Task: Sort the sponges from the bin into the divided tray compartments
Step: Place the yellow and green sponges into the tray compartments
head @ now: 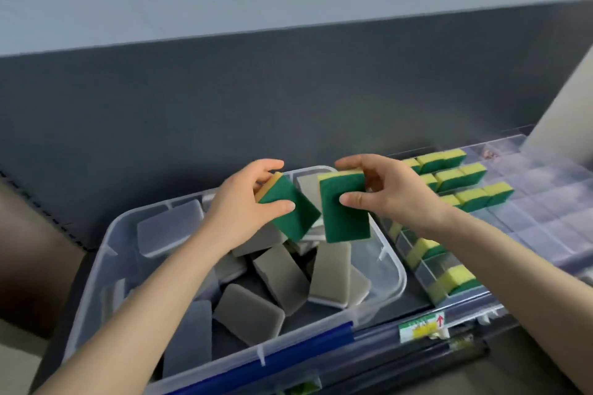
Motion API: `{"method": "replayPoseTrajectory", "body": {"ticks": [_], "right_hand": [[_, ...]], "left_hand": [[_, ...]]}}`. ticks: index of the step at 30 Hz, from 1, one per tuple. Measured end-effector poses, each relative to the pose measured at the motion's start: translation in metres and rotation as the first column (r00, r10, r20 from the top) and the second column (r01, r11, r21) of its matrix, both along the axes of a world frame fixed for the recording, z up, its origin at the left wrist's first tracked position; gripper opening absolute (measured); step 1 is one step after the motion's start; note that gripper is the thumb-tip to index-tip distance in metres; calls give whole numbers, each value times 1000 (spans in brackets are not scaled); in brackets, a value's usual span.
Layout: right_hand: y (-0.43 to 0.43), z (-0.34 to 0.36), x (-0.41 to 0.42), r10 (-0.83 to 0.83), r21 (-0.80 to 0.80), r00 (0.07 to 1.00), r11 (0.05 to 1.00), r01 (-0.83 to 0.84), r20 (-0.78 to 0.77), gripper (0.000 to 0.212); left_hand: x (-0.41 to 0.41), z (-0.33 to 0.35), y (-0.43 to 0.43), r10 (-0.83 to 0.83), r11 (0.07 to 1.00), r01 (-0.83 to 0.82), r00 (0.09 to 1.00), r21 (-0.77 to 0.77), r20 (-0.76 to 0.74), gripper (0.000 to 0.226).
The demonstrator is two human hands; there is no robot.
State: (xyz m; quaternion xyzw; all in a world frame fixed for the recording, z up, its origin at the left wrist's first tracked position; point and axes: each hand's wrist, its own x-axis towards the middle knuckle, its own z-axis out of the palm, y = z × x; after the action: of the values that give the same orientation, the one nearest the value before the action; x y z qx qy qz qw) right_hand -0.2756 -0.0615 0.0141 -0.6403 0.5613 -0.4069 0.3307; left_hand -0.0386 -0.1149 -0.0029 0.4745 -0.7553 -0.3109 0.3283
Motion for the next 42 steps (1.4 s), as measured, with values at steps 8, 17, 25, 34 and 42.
{"method": "replayPoseTrajectory", "body": {"ticks": [8,17,25,34,42], "right_hand": [[40,10,-65,-150,-28,989,988,150,2,44],[48,6,-162,-91,-37,996,995,91,-12,35],[52,-1,-266,-41,-13,999,999,40,-26,33],[50,-12,-340,-80,-28,996,996,79,-47,29],[38,-25,-354,-87,0,984,996,88,-158,34]], "left_hand": [[-71,10,13,-97,992,90,992,-89,-78,61],[-171,18,34,-88,988,77,993,-135,-80,56],[-267,12,42,-19,992,13,999,-127,-51,54],[-326,-7,48,44,997,-45,999,-61,-25,54],[-351,-13,46,-39,999,41,994,-19,103,54]]}}
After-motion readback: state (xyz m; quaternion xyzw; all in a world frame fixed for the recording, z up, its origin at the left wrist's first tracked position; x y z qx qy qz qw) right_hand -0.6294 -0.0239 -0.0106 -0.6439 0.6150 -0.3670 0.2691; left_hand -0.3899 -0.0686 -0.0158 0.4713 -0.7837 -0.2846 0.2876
